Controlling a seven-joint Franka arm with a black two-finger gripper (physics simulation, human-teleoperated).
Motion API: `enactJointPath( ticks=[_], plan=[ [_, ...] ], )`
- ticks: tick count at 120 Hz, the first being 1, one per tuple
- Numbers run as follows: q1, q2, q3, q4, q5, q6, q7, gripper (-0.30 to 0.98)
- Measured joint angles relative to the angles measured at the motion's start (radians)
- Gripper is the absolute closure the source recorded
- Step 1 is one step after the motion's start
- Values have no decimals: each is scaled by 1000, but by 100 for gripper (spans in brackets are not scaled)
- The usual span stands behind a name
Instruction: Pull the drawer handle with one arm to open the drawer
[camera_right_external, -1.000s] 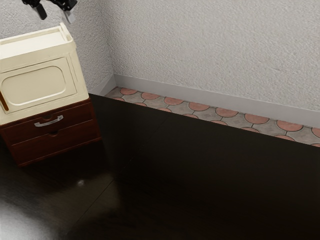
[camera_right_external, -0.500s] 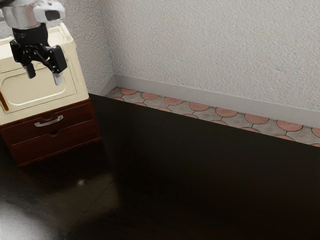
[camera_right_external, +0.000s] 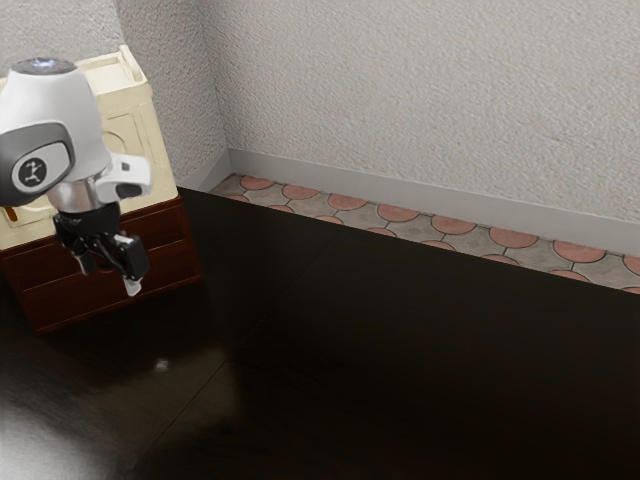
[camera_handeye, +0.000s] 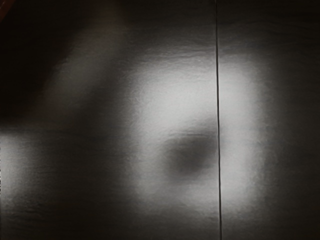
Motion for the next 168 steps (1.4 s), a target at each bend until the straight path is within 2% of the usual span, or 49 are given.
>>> enactJointPath(
  ticks=[26,45,73,123,168],
  plan=[
    [1,45,128,-36,74,175,205,0],
    [2,95,173,-39,124,279,356,0],
    [6,165,240,-32,151,406,519,0],
    [22,257,263,-15,157,595,696,0],
    [56,294,263,-13,159,622,781,0]
  ],
)
